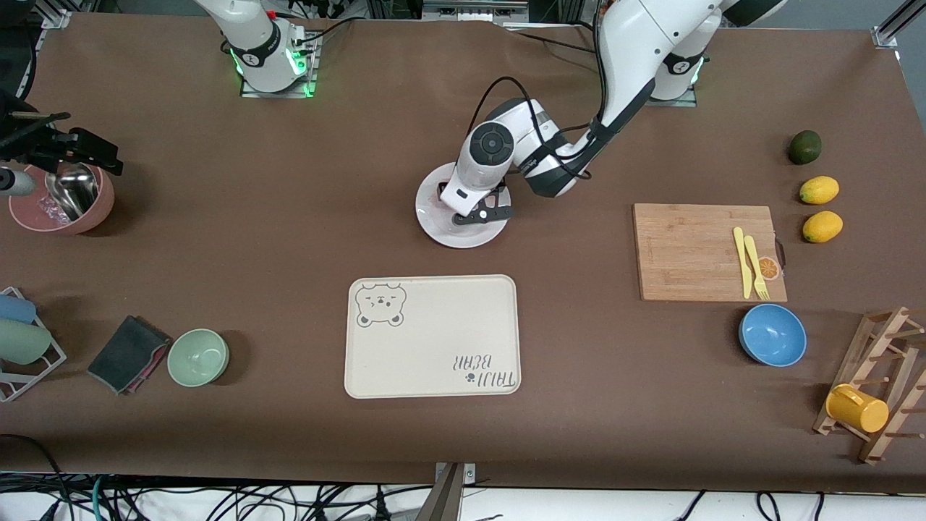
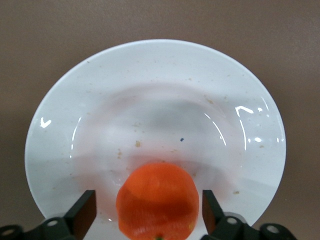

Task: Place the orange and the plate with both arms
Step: 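Carry the orange with the left gripper onto the white plate, then open the left gripper and withdraw while the right gripper reaches the plate, then grasp the white plate rim with the right gripper, then slide the plate with the right gripper onto the bear tray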

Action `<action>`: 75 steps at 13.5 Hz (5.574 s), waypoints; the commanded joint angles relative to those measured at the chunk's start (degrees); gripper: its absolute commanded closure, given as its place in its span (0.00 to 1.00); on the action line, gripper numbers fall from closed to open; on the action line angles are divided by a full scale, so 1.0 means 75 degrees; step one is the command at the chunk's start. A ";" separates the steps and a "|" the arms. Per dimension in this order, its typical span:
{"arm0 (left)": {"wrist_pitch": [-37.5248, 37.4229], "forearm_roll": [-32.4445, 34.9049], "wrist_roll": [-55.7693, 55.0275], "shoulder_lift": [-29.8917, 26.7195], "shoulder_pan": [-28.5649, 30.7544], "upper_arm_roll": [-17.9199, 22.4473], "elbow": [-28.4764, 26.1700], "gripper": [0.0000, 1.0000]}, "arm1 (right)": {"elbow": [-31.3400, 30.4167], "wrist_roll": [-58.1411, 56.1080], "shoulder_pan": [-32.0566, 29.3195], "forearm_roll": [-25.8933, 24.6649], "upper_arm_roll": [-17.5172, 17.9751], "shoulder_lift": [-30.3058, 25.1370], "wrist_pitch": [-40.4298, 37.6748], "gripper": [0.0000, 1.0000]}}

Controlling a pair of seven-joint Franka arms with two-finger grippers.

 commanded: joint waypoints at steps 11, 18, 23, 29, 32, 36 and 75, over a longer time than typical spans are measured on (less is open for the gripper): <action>-0.2927 0.0230 0.1123 -0.3143 0.2763 0.0025 0.0265 0.00 | -0.0046 -0.0050 0.0855 0.0536 0.0115 0.0342 -0.0908 0.00; -0.4894 -0.0365 0.2749 -0.4540 0.4274 0.0037 0.0672 0.00 | 0.0003 -0.0038 0.1287 0.3103 0.0115 0.1782 -0.0243 0.00; -0.6503 -0.1421 0.4926 -0.4938 0.3005 0.3202 0.1612 0.00 | -0.1590 0.0009 0.2073 0.4520 0.0173 0.1831 0.1773 0.00; -0.6422 -0.1317 0.5470 -0.4939 0.2600 0.3881 0.1613 0.00 | -0.3209 -0.0949 0.2109 0.6243 0.1227 0.2088 0.3941 0.00; -0.6410 -0.1375 0.5482 -0.4927 0.2589 0.3881 0.1613 0.00 | -0.3468 -0.2634 0.2121 0.7646 0.1263 0.2451 0.4295 0.00; -0.6398 -0.1387 0.5517 -0.4915 0.2612 0.3881 0.1624 0.00 | -0.3866 -0.4685 0.2144 0.9125 0.1275 0.2954 0.4823 0.00; -0.6551 -0.1234 0.5541 -0.4985 0.2600 0.3623 0.1613 0.00 | -0.3937 -0.8300 0.2929 1.2000 0.1217 0.4515 0.5855 1.00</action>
